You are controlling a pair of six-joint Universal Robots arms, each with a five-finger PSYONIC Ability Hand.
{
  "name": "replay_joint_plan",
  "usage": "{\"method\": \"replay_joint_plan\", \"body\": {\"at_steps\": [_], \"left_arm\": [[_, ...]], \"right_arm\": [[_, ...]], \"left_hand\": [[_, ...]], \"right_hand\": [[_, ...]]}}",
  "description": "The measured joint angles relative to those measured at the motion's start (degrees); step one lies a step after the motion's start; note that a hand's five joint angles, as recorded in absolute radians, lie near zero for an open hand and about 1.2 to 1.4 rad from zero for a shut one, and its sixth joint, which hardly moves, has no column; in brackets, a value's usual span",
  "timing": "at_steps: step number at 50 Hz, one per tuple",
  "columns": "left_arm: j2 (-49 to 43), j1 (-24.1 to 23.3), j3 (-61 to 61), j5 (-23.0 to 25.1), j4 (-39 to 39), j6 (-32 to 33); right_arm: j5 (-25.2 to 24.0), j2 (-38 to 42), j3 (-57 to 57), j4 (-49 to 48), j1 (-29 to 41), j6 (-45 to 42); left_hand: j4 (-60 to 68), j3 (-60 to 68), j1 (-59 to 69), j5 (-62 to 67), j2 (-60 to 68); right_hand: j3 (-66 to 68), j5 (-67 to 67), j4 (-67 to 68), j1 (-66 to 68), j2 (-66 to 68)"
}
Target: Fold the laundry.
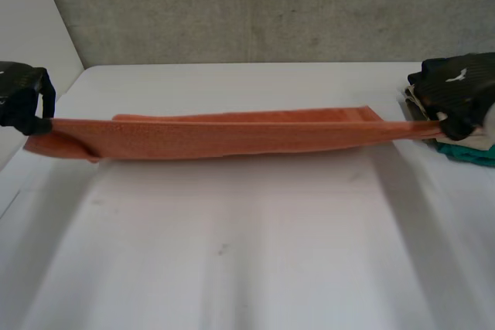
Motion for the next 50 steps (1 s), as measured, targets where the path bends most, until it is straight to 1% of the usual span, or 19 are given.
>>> {"method": "replay_joint_plan", "body": {"at_steps": [3, 5, 9, 10, 11, 12, 15, 17, 23, 27, 31, 34, 37, 39, 40, 41, 43, 46, 50], "left_arm": [[2.3, 0.0, -0.8, 1.5, -5.6, 5.2], [2.7, -0.2, -1.5, 1.9, -8.1, 8.3], [2.4, -1.1, -4.1, 2.0, -12.6, 17.3], [2.4, -1.1, -4.1, 2.0, -12.6, 17.3], [0.6, -2.0, -5.5, 1.4, -12.7, 21.7], [-0.5, -2.5, -5.9, 0.9, -12.1, 23.1], [-4.2, -4.1, -6.3, -0.4, -8.9, 25.1], [-8.1, -5.6, -5.6, -1.8, -4.8, 25.5], [-19.4, -9.0, 0.5, -5.3, 9.1, 24.2], [-26.7, -10.5, 9.3, -7.0, 18.5, 23.2], [-31.0, -11.3, 19.2, -8.0, 24.5, 22.0], [-32.3, -11.7, 27.0, -8.9, 28.2, 19.6], [-32.1, -11.7, 33.6, -9.9, 32.3, 15.6], [-31.1, -11.5, 38.7, -10.7, 37.1, 9.9], [-30.9, -11.4, 39.3, -10.8, 37.8, 8.9], [-30.1, -11.1, 41.0, -10.8, 40.1, 5.5], [-29.0, -10.7, 42.2, -10.3, 42.2, 1.3], [-27.5, -10.2, 41.3, -8.8, 42.9, -2.7], [-26.2, -9.5, 37.8, -6.5, 42.3, -4.2]], "right_arm": [[-1.5, -3.1, -1.0, 6.3, -1.1, -3.9], [-2.2, -3.6, -1.1, 8.5, -1.4, -5.5], [-3.8, -2.8, -0.8, 12.5, -1.6, -9.3], [-3.8, -2.8, -0.8, 12.5, -1.6, -9.3], [-4.3, -0.5, -0.5, 13.1, -1.4, -10.1], [-4.4, 0.8, -0.4, 12.9, -1.2, -10.0], [-4.3, 4.7, -0.5, 11.3, -0.7, -8.9], [-3.8, 8.6, -0.9, 9.0, -0.2, -7.4], [-0.7, 18.2, -3.6, 0.7, 1.4, -3.0], [2.0, 24.3, -8.7, -7.0, 3.2, 0.4], [4.5, 27.2, -16.2, -13.5, 4.7, 4.3], [6.5, 27.3, -22.5, -18.6, 5.5, 8.0], [8.3, 25.9, -27.4, -24.5, 6.0, 12.0], [9.6, 23.3, -30.4, -31.8, 6.3, 15.8], [9.7, 22.9, -30.7, -32.9, 6.4, 16.3], [10.0, 21.3, -31.3, -36.4, 6.5, 17.8], [10.0, 19.1, -31.6, -40.6, 6.6, 19.3], [9.1, 17.1, -30.9, -42.6, 6.9, 20.2], [7.7, 16.6, -29.4, -41.3, 7.0, 20.3]], "left_hand": [[0.0, 0.0, 0.0, 0.0, 0.0], [0.0, 0.0, 0.0, 0.4, 0.0], [0.0, 0.0, 0.0, 0.9, 0.0], [0.0, 0.0, 0.0, 0.9, 0.0], [0.0, 0.0, 0.0, 0.9, 0.0], [0.0, 0.0, 0.0, 0.9, 0.0], [0.0, 0.0, 0.0, 0.9, 0.1], [0.0, 0.0, 0.0, 0.9, 0.1], [0.0, 0.0, 0.0, 0.9, 0.1], [0.0, 0.0, 0.0, 0.9, 0.1], [0.0, 0.1, 0.0, 0.9, 0.1], [0.1, 0.1, 0.0, 0.9, 0.1], [0.1, 0.1, 0.0, 0.9, 0.1], [0.1, 0.1, 0.0, 0.9, 0.1], [0.2, 0.1, 0.0, 0.9, 0.1], [0.2, 0.1, 0.0, 0.9, 0.1], [0.2, 0.1, 0.0, 0.9, 0.1], [0.2, 0.1, 0.0, 1.4, 0.1], [0.2, 0.1, 0.0, 1.4, 0.2]], "right_hand": [[0.0, 0.5, 0.0, 0.0, 0.0], [0.0, 0.6, 0.0, 0.0, 0.0], [0.0, 0.6, 0.0, 0.0, 0.0], [0.0, 0.6, 0.0, 0.0, 0.0], [0.0, 0.6, 0.0, 0.0, 0.0], [0.0, 0.6, 0.0, 0.0, 0.0], [0.0, 0.6, 0.0, 0.0, 0.0], [0.0, 0.6, 0.0, 0.0, 0.0], [0.0, 0.6, 0.0, 0.0, 0.0], [0.0, 0.6, 0.0, 0.0, 0.0], [0.0, 0.6, 0.0, 0.0, 0.0], [0.0, 0.6, 0.0, 0.0, 0.0], [0.0, 0.6, 0.0, 0.0, 0.0], [0.0, 0.6, 0.0, 0.0, 0.0], [0.0, 0.6, 0.0, 0.0, 0.0], [0.0, 0.6, 0.0, 0.0, 0.0], [0.0, 0.7, 0.0, 0.0, 0.0], [0.0, 1.1, 0.0, 0.0, 0.0], [0.0, 1.1, 0.0, 0.0, 0.0]]}}
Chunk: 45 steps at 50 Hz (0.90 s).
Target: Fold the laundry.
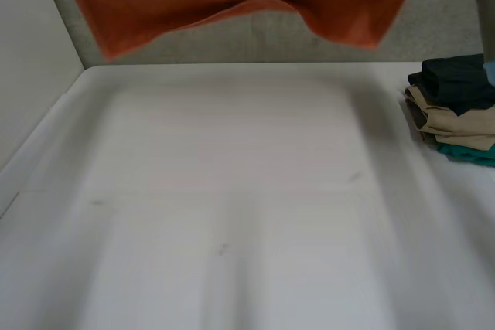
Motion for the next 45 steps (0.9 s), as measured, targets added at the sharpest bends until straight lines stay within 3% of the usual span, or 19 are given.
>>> {"method": "replay_joint_plan", "body": {"at_steps": [11, 18, 25, 31, 36, 41, 45], "left_arm": [[1.7, 2.2, -17.2, 7.3, -0.2, 3.2], [0.6, 3.1, -32.0, 12.5, -0.6, 10.3], [1.0, 3.7, -41.8, 13.7, -5.0, 17.6], [9.4, 6.3, -52.4, 14.5, -21.5, 27.5], [19.2, 10.6, -59.2, 14.6, -39.9, 38.3], [23.9, 14.1, -61.3, 15.0, -52.6, 48.1], [21.7, 13.7, -58.3, 15.9, -53.3, 51.5]], "right_arm": [[-3.4, 3.5, 11.6, 6.9, -0.7, -2.4], [-4.8, 8.9, 19.8, 11.3, -1.2, -7.9], [-5.0, 11.2, 23.4, 19.3, -2.1, -13.5], [-4.8, 6.5, 29.2, 34.2, -4.9, -20.1], [-5.4, -3.8, 40.0, 48.9, -9.1, -32.6], [-7.9, -11.2, 47.8, 52.8, -13.0, -44.6], [-9.9, -10.7, 47.7, 50.0, -13.5, -44.9]], "left_hand": [[0.0, 0.1, 0.0, 0.0, 0.1], [0.0, 0.1, 0.0, 0.0, 0.1], [0.0, 0.1, 0.0, 0.0, 0.1], [0.0, 0.1, 0.0, 0.0, 0.1], [0.0, 0.1, 0.0, 0.0, 0.1], [0.0, 0.1, 0.0, 0.0, 0.1], [0.0, 0.1, 0.0, 0.0, 0.1]], "right_hand": [[0.0, 0.0, 0.0, 0.0, 0.0], [0.0, 0.0, 0.1, 0.0, 0.0], [0.0, 0.0, 0.1, 0.0, 0.0], [0.0, 0.0, 0.1, 0.0, 0.0], [0.0, 0.0, 0.1, 0.0, 0.0], [0.0, 0.0, 0.1, 0.0, 0.0], [0.0, 0.0, 0.1, 0.0, 0.0]]}}
